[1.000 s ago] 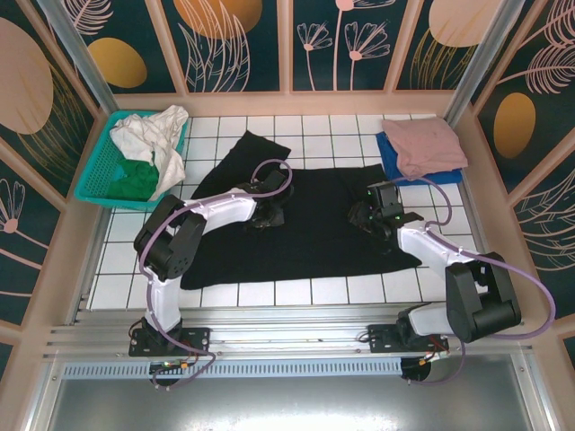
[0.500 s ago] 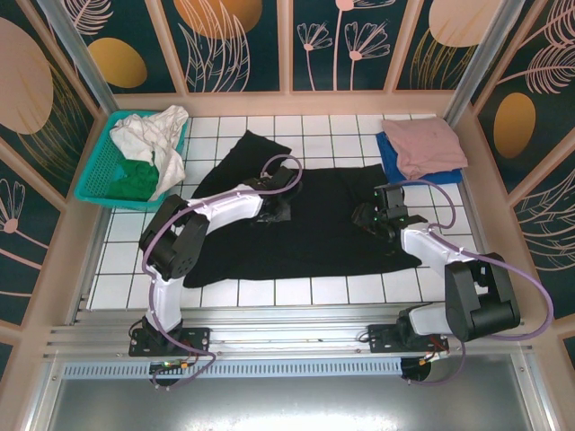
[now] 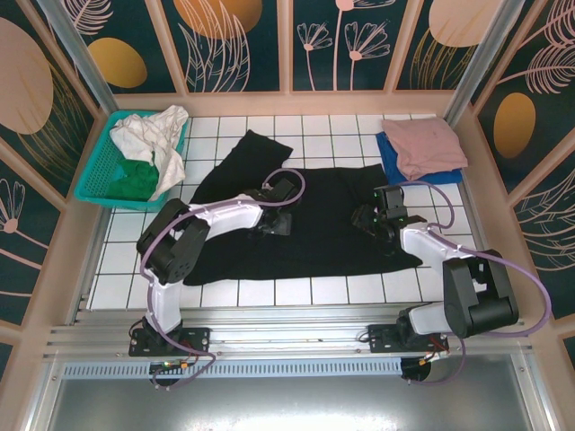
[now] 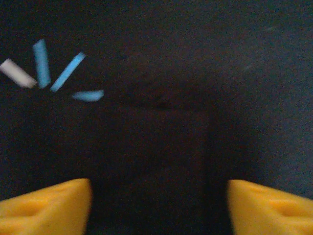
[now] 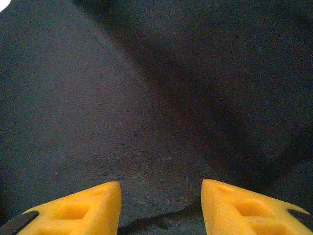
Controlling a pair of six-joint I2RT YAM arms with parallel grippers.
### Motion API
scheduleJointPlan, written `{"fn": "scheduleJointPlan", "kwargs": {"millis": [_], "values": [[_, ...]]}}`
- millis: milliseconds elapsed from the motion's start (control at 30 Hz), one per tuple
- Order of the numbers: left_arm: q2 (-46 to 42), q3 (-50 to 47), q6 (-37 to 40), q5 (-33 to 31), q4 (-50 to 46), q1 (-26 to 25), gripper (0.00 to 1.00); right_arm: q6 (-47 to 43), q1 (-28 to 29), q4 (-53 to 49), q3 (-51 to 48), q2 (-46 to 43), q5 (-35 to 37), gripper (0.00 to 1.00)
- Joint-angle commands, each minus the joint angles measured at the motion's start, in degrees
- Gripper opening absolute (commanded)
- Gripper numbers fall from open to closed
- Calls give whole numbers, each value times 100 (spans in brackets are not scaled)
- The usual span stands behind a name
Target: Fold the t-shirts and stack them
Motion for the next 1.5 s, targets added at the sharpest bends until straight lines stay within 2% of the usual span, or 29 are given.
{"fn": "scheduleJointPlan", "kwargs": {"millis": [0, 67, 167, 300, 433, 633, 800, 933, 1067, 1200, 1467], "values": [[-1046, -483, -660, -665, -302, 96, 93, -35, 70, -16, -66, 25, -117, 47], [-1643, -1014, -1073, -852, -322, 152, 98, 35, 282, -179, -103, -48, 77, 47], [-2331, -2061, -1589, -790, -87, 192, 99, 275, 587, -561, -156, -193, 544, 47], [-2579, -3105, -2080, -460, 156, 384, 98, 614, 655, -763, -415, -317, 800, 50], [-2948, -3945, -2460, -439, 123, 636, 98, 899, 534, -1118, -647, -446, 1142, 55], [-3826, -4546, -2745, -464, -173, 832, 99, 1302, 310, -1498, -952, -785, 1176, 61], [-4451, -4570, -2802, -418, -497, 844, 99, 1497, 313, -1822, -982, -1454, 805, 63], [-4615, -3857, -2203, -656, -628, 842, 98, 1202, 310, -1923, -406, -1872, 926, 65], [-3877, -2388, -1314, -1182, -697, 845, 99, 465, 154, -1661, 583, -1204, 1272, 64], [-2585, -648, -345, -1696, -503, 1028, 99, -265, -114, -1256, 1584, 76, 1531, 61], [771, 3115, 1094, -1399, -539, 1857, 95, -1079, -512, -1304, 3447, 2410, 1487, 61]]}}
